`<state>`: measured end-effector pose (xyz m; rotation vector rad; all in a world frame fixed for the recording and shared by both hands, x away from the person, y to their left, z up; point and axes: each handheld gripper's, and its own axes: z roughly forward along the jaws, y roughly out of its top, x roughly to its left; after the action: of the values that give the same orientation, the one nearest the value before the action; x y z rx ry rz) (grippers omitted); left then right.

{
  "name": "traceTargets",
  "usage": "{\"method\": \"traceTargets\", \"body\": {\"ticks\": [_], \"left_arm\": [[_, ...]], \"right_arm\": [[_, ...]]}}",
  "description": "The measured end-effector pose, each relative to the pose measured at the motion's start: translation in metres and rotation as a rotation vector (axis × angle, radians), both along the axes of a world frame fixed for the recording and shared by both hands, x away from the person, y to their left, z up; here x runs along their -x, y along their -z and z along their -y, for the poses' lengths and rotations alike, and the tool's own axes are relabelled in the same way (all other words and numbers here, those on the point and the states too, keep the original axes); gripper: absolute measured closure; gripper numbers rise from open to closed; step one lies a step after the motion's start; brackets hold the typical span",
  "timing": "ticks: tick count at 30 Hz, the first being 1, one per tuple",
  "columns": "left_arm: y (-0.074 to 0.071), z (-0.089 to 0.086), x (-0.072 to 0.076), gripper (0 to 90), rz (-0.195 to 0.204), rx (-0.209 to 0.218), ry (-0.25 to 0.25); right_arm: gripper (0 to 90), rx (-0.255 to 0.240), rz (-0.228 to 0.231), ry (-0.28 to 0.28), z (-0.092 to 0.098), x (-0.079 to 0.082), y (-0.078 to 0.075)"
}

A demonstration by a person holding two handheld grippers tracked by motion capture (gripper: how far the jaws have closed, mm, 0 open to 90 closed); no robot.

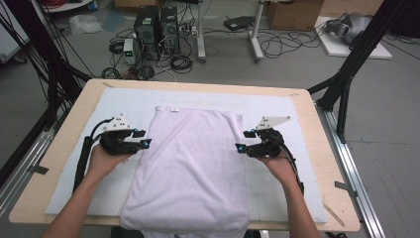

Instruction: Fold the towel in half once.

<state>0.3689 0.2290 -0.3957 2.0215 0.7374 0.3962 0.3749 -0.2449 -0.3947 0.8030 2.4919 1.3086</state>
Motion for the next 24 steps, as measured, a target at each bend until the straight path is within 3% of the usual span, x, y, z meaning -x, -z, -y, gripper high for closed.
{"method": "traceTargets", "body": {"ticks": [6,9,11,15,19,22,24], "left_arm": [[-0.027,0.009,-0.036,57.7,0.001,-0.054,0.014],[-0.028,0.012,-0.054,57.8,-0.017,-0.058,0.004],[-0.023,0.011,-0.062,58.8,-0.027,-0.049,-0.008],[-0.007,0.008,-0.075,61.2,-0.060,-0.083,-0.057],[0.009,0.007,-0.081,61.5,-0.082,-0.082,-0.104],[0.021,0.009,-0.087,62.4,-0.117,-0.103,-0.120],[0.029,0.012,-0.088,62.5,-0.137,-0.092,-0.123]], "right_arm": [[37.2,0.018,-0.016,0.016,-0.001,-0.035,-0.011],[37.8,0.019,-0.016,0.038,-0.002,-0.052,-0.016],[39.8,0.026,0.005,0.055,-0.003,-0.060,-0.015],[42.0,0.060,-0.020,0.074,-0.006,-0.074,-0.001],[45.0,0.067,-0.066,0.089,-0.007,-0.081,0.014],[46.5,0.074,-0.070,0.110,-0.008,-0.084,0.022],[47.5,0.096,-0.064,0.122,-0.009,-0.084,0.025]]}}
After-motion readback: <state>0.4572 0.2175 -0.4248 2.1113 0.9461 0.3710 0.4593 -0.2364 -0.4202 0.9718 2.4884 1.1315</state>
